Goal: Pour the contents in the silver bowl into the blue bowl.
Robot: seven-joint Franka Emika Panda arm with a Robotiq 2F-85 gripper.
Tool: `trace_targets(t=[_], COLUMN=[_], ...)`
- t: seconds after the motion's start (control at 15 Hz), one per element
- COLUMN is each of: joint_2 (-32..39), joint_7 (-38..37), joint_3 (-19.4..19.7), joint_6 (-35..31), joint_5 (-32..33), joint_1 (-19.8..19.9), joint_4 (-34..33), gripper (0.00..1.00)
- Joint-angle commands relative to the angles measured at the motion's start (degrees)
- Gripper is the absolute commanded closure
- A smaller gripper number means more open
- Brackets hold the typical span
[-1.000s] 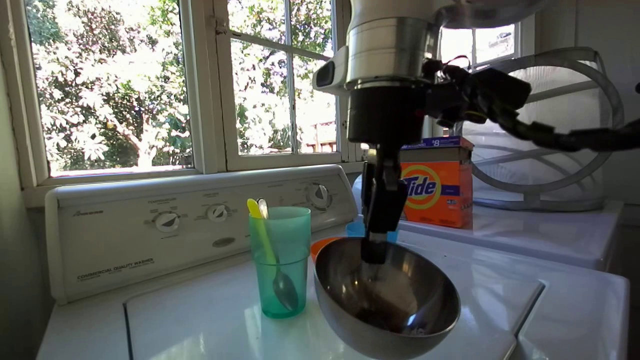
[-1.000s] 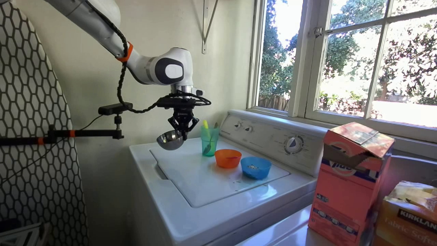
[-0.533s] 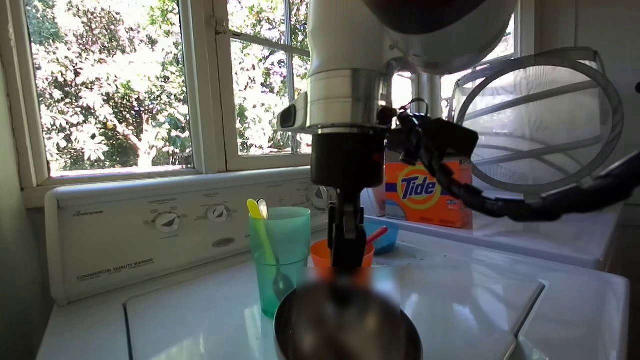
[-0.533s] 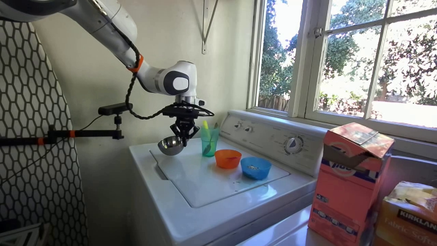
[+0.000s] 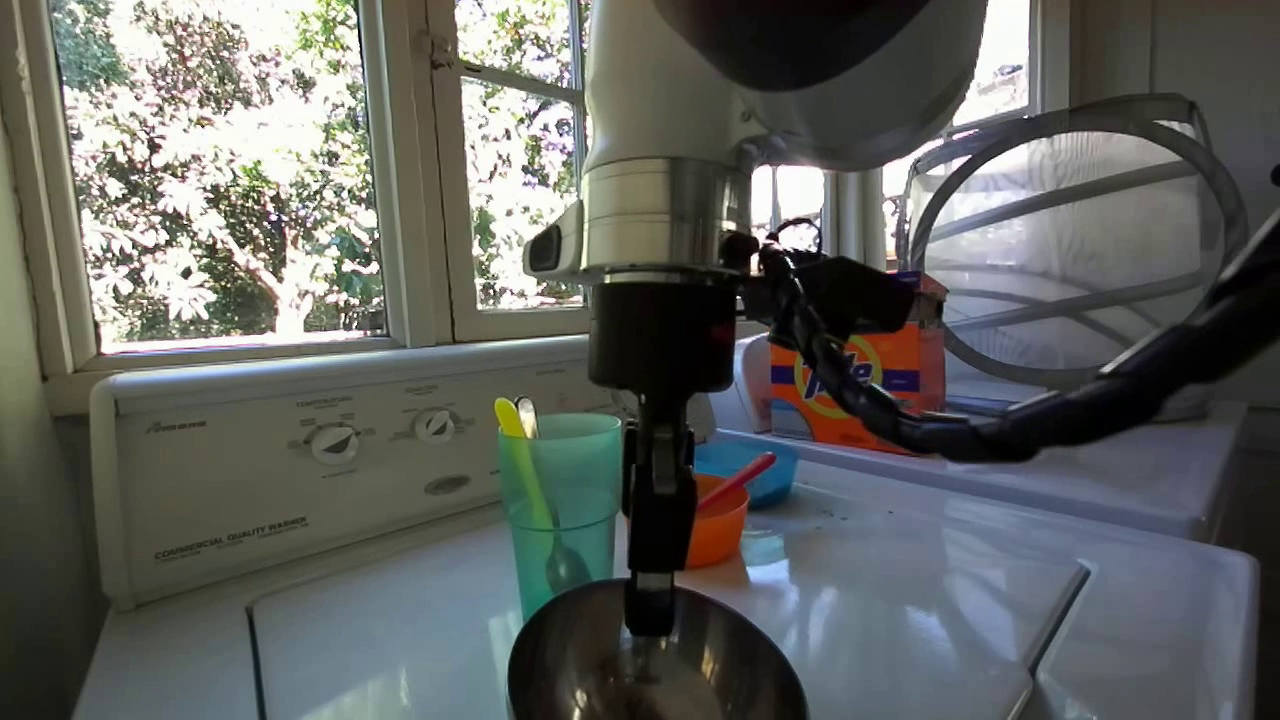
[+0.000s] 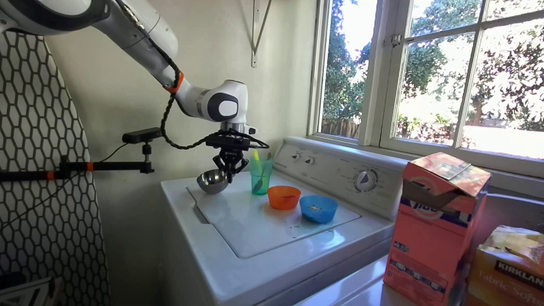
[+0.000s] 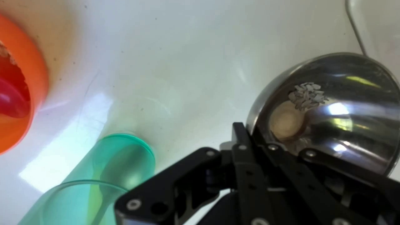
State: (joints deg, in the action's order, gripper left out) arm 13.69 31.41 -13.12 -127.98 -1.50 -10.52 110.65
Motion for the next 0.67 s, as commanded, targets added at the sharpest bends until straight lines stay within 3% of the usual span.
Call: trace_targets(t=[0.0, 0.27, 0.6], joint_2=[0.89, 1.27, 2.41], joint_7=[3.88, 5.06, 2.06], joint_3=[-0.86, -0.05, 0.61], joint_6=[6.34, 14.22, 16.91], joint_5=[-1.47, 0.26, 3.83], joint_1=[1.36, 1.41, 0.52], joint_4=[-3.66, -6.81, -8.33], gripper=[0.99, 0.99, 0.99])
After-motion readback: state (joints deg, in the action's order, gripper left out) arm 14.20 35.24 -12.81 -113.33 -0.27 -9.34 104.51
